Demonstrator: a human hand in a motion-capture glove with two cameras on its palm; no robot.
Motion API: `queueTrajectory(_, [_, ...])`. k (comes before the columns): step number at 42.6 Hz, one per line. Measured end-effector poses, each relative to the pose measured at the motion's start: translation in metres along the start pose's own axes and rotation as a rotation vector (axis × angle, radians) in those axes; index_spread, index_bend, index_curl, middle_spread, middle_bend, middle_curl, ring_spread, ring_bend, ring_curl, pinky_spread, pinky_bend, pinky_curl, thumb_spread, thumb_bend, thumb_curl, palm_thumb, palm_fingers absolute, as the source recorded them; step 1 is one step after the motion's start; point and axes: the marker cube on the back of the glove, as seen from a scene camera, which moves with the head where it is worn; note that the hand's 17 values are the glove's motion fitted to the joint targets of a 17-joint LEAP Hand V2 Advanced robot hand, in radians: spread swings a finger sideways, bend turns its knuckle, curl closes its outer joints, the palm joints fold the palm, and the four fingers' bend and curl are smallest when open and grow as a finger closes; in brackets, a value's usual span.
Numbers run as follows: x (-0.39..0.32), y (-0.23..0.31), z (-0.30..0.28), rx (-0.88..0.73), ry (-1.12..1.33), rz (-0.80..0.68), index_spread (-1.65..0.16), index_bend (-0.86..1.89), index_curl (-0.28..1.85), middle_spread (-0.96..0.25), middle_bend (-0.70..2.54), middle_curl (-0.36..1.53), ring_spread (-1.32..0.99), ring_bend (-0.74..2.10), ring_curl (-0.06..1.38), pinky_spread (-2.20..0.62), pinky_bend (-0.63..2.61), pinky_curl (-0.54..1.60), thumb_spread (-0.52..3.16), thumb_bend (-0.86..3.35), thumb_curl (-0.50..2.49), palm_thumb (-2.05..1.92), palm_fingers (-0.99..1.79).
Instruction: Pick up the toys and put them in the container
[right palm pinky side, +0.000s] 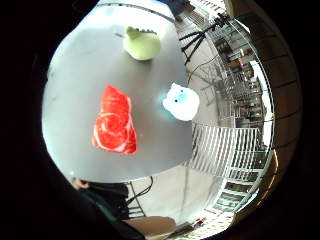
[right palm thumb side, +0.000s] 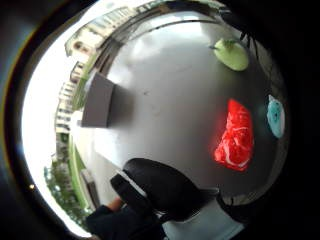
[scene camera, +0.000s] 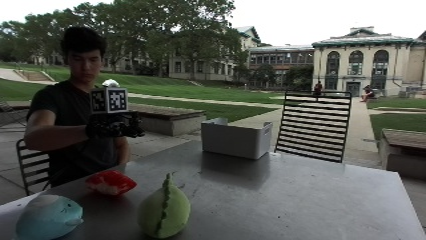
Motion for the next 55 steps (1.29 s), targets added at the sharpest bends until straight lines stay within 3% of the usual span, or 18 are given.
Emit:
queueTrajectory(17, [0.033,0.019,0.101,-0.141,-0.041,0.041,-0.23,0.17,0.35,-0.11,0.21,0.37,-0.31,0.24,0.26,-0.08,0.45,0.33,0.88,-0.10,0.13,-0.14,0.06])
queueTrajectory(36, [0.042,0.037,0.149,-0.185,-0.052,0.053,-0.22,0.19,0.40,-0.15,0.32,0.43,-0.39,0.48,0.34,-0.12,0.37,0.32,1.05,-0.02,0.18,-0.01,0.41])
queueTrajectory(41, [0.041,0.044,0.158,-0.150,-0.051,0.074,-0.22,0.15,0.39,-0.17,0.36,0.45,-0.42,0.60,0.38,-0.19,0.50,0.35,1.12,0.03,0.21,0.08,0.71])
queueTrajectory(42, [0.041,0.043,0.159,-0.139,-0.044,0.074,-0.21,0.16,0.39,-0.17,0.35,0.44,-0.43,0.60,0.37,-0.19,0.44,0.32,1.12,0.01,0.21,0.06,0.64])
queueTrajectory(46, [0.046,0.037,0.159,-0.076,0.006,0.060,-0.20,0.12,0.37,-0.21,0.35,0.45,-0.45,0.70,0.40,-0.32,0.66,0.36,1.18,0.06,0.23,0.17,0.98])
queueTrajectory(55, [0.045,0.034,0.156,0.055,0.002,0.094,-0.20,0.33,0.47,-0.27,0.54,0.54,-0.43,0.84,0.48,-0.45,0.69,0.41,1.22,0.10,0.27,0.30,1.35])
